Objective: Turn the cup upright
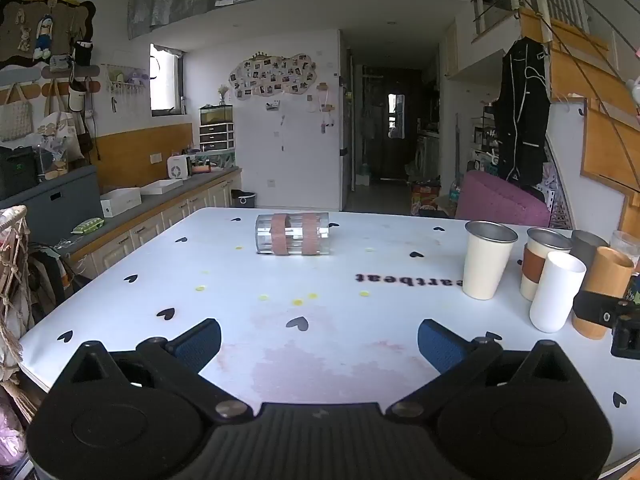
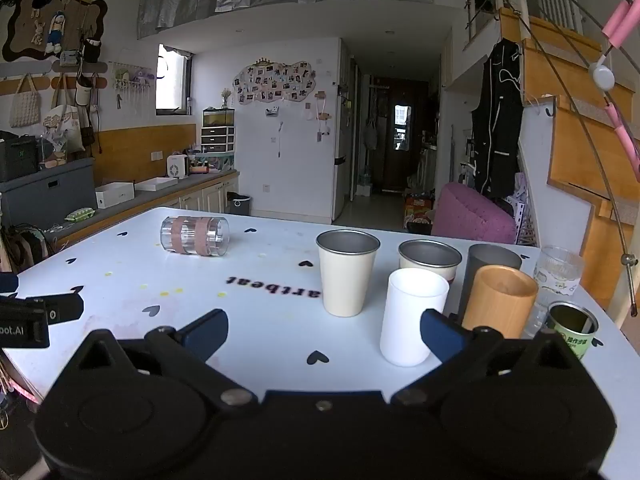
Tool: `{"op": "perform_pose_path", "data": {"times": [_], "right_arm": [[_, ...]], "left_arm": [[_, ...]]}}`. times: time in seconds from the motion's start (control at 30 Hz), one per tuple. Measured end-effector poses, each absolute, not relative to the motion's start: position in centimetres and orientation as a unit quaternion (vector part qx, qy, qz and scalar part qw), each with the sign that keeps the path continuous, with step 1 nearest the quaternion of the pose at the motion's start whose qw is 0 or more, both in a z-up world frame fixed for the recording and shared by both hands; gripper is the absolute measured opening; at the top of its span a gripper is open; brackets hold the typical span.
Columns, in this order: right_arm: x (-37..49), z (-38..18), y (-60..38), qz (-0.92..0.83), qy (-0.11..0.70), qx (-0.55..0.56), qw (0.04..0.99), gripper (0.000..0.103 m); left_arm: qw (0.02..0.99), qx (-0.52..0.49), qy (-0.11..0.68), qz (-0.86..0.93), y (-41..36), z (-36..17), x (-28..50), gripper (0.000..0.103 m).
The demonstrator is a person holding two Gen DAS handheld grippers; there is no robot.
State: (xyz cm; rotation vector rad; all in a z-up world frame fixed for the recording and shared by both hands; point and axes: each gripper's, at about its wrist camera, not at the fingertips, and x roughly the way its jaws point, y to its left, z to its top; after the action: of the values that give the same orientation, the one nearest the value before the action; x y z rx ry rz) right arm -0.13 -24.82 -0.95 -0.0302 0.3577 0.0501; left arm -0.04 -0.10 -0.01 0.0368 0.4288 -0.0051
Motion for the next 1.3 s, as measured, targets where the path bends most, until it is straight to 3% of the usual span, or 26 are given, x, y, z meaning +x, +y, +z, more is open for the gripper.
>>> {"op": "perform_pose_path", "data": {"times": [1.3], "right_arm": [[-0.1,-1.0,-24.9,0.024,0.178,-0.015,0.984,0.103]], "left_arm": [[0.977,0.015,0.213,-0.004,-1.1,0.1,0.0,0.103]]}}
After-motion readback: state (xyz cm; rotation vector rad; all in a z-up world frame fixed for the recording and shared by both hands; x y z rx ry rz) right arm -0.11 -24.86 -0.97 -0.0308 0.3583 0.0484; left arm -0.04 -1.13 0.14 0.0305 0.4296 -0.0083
